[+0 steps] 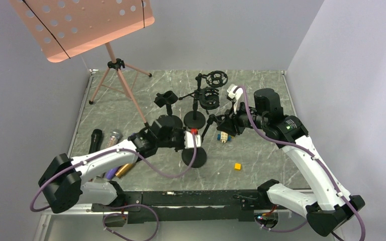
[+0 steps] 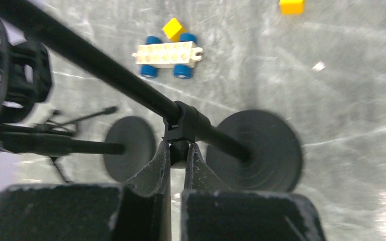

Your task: Remove the microphone from the stand

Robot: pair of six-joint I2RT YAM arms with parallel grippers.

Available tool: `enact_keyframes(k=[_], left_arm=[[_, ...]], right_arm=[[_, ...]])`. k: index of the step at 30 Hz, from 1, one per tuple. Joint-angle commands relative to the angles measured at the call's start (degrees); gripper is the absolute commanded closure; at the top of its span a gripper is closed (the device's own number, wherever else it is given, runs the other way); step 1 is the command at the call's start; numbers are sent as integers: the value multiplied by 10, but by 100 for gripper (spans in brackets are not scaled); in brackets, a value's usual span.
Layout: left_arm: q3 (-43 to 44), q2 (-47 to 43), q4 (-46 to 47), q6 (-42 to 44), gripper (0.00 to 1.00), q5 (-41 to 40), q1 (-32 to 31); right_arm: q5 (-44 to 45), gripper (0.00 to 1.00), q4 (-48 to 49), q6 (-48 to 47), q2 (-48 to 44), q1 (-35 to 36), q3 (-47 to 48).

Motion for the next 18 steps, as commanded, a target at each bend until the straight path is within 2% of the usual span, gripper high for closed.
enact_keyframes(k=[1, 2, 4, 6, 7, 8, 9, 10, 12, 18], left_arm=[[67, 32, -61, -219, 100, 252, 94], [85, 54, -78, -249, 100, 312, 108], [120, 100, -116, -309, 100, 383, 126], [105, 118, -67, -379, 98, 433, 148], [80, 116, -17, -427, 92, 445, 159], [74, 116, 9, -437, 86, 454, 166], [78, 114, 3, -430, 76, 448, 170], [89, 109, -41, -407, 63, 431, 171], [95, 88, -67, -366, 50, 399, 171], [94, 23, -102, -241, 46, 294, 170]], right_arm=[[2, 100, -30, -25, -4, 4, 16], [2, 100, -31, -28, -6, 4, 16], [2, 100, -25, -32, -10, 4, 14], [1, 100, -22, -34, -10, 5, 14], [0, 100, -21, -35, -11, 5, 14], [0, 100, -20, -35, -10, 5, 15], [1, 100, -20, -37, -9, 6, 16], [2, 100, -21, -38, -9, 6, 18], [5, 100, -24, -42, -9, 6, 21], [-3, 100, -27, -55, -9, 8, 29]])
